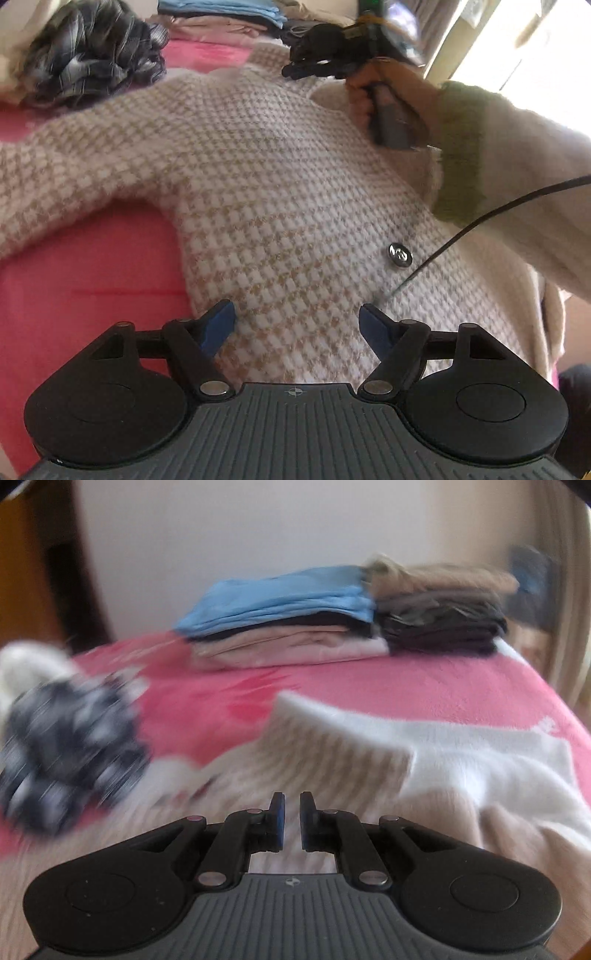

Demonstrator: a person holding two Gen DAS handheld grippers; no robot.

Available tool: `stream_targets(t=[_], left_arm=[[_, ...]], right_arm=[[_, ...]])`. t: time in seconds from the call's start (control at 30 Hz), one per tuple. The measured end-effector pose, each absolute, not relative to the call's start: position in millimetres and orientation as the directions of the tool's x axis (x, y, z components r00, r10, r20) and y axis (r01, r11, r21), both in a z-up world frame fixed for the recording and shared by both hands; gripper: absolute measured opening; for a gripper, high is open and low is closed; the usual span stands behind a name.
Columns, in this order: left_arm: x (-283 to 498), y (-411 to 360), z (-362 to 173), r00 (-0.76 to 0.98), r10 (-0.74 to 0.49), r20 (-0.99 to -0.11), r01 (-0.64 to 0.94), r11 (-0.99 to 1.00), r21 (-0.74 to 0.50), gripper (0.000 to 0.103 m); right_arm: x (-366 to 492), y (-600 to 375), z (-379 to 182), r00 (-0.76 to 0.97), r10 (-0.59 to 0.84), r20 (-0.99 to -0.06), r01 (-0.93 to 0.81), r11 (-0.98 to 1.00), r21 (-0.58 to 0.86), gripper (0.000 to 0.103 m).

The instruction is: Fold clothes

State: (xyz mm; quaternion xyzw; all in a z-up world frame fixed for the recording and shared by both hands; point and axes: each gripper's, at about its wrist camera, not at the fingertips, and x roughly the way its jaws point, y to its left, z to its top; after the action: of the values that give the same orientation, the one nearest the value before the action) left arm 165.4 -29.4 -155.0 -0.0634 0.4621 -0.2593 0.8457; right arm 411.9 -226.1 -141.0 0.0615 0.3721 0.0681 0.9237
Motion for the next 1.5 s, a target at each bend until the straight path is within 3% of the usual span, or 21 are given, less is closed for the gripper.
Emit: stream_targets(t=[0.2, 0.37, 0.5, 0.6, 0.83, 1.0, 1.13, 1.23, 1.3, 1.43, 1.5], left_arm=[[167, -28, -159, 0.428, -0.509, -0.747, 0.389, 0.850, -0.355, 0.076], [164, -26, -157, 0.423, -0.514, -0.746, 0.393, 0.846, -0.360, 0.076], [162, -29, -157, 0.425, -0.509, -0.748, 0.407, 0.846, -0.345, 0.077], [159, -30, -156, 0.431, -0.509, -0.745, 0.425, 0.843, -0.330, 0.078], [162, -26, -155, 0.431, -0.523, -0.735, 0.397, 0.842, -0.366, 0.077], [155, -35, -148, 0.456, -0.473, -0.754, 0.386, 0.868, -0.311, 0.077], [149, -35, -136, 0.542, -0.390, -0.745, 0.341, 0.912, -0.230, 0.077], [150, -5, -119, 0.642, -0.294, -0.708, 0.208, 0.956, -0.208, 0.078], [151, 33, -111, 0.689, -0.229, -0.688, 0.038, 0.959, -0.280, 0.079], [147, 115, -114, 0.712, -0.099, -0.695, -0.315, 0.840, -0.442, 0.078], [143, 136, -114, 0.714, -0.057, -0.698, -0.387, 0.798, -0.462, 0.078]], right_arm=[[464, -234, -165, 0.686, 0.114, -0.719, 0.076, 0.971, 0.226, 0.008], [457, -221, -146, 0.741, 0.209, -0.638, -0.034, 0.961, 0.275, 0.009], [478, -205, -165, 0.663, 0.173, -0.728, -0.034, 0.979, 0.202, 0.007], [490, -207, -165, 0.666, 0.141, -0.732, 0.016, 0.979, 0.202, 0.006], [440, -238, -106, 0.704, 0.118, -0.700, -0.019, 0.989, 0.149, 0.008], [352, -300, -40, 0.758, 0.205, -0.620, -0.045, 0.963, 0.265, 0.009], [294, -285, 14, 0.751, 0.319, -0.578, -0.260, 0.948, 0.186, 0.009], [263, -241, 42, 0.711, 0.429, -0.558, -0.449, 0.887, 0.109, 0.019], [248, -210, 50, 0.674, 0.499, -0.545, -0.537, 0.837, 0.102, 0.029], [222, -144, 32, 0.601, 0.572, -0.558, -0.678, 0.735, 0.023, 0.030], [212, -109, 12, 0.569, 0.580, -0.583, -0.732, 0.680, -0.039, 0.030]])
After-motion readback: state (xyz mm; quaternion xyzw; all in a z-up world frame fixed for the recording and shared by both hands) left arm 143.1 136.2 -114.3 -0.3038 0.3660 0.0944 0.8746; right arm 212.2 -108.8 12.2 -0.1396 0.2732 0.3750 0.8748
